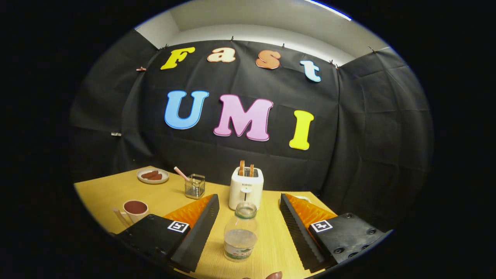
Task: Take the bottle from table, then pour the juice into the cup, finally place the bottle on the coaster
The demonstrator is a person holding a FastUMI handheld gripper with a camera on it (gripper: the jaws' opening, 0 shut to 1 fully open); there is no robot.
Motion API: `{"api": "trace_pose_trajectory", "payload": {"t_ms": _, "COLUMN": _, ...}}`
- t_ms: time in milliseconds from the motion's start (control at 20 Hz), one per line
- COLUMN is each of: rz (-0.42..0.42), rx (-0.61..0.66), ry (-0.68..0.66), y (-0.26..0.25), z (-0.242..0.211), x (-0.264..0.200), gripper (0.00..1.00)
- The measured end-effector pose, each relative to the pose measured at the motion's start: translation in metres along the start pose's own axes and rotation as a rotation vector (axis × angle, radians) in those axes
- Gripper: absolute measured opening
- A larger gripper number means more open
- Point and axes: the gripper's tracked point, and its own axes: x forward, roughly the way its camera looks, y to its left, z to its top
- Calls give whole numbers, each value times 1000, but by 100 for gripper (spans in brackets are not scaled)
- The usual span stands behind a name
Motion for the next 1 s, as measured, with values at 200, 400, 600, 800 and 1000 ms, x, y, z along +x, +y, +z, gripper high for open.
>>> {"api": "trace_pose_trajectory", "payload": {"t_ms": 200, "rz": 12, "rx": 23, "ry": 63, "y": 11, "z": -45, "x": 6, "gripper": 98}}
{"api": "trace_pose_trajectory", "payload": {"t_ms": 400, "rz": 0, "rx": 27, "ry": 92, "y": 11, "z": -75, "x": 12, "gripper": 98}}
{"api": "trace_pose_trajectory", "payload": {"t_ms": 600, "rz": -32, "rx": 60, "ry": 137, "y": 4, "z": -102, "x": 21, "gripper": 98}}
{"api": "trace_pose_trajectory", "payload": {"t_ms": 800, "rz": -23, "rx": 111, "ry": 179, "y": 8, "z": -113, "x": 24, "gripper": 90}}
{"api": "trace_pose_trajectory", "payload": {"t_ms": 1000, "rz": -49, "rx": 59, "ry": 206, "y": 4, "z": -103, "x": 28, "gripper": 77}}
